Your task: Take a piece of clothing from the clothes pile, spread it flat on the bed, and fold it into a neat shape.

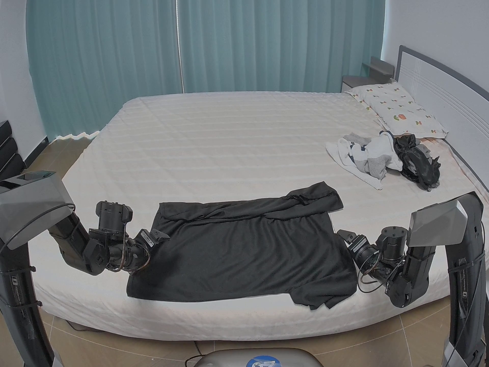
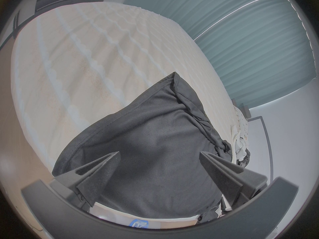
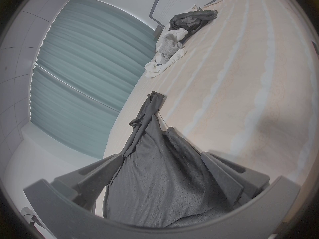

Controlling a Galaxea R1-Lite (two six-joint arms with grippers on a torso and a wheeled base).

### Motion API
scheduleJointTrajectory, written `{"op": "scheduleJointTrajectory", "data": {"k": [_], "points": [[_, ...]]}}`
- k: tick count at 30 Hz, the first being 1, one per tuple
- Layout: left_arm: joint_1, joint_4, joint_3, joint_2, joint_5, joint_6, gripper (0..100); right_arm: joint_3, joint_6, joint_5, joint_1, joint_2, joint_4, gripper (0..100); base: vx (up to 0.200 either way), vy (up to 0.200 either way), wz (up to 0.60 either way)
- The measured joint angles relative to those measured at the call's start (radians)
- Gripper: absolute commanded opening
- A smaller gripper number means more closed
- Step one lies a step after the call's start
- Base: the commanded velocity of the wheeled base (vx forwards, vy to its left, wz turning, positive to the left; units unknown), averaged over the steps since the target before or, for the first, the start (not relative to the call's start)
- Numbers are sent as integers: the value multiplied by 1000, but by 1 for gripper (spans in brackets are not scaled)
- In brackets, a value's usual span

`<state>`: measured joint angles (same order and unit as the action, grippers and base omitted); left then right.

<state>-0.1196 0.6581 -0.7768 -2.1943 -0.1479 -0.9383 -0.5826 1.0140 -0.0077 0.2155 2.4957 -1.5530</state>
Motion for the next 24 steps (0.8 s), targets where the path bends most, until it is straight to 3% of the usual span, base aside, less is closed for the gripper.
{"op": "scheduleJointTrajectory", "data": {"k": [17, 24], "points": [[14, -2, -70, -19, 30, -39, 100, -2, 0, 0, 0, 2, 0, 100, 12, 0, 0], [16, -14, -183, -73, 121, -44, 100, -2, 0, 1, 1, 3, 0, 100, 0, 0, 0]]}}
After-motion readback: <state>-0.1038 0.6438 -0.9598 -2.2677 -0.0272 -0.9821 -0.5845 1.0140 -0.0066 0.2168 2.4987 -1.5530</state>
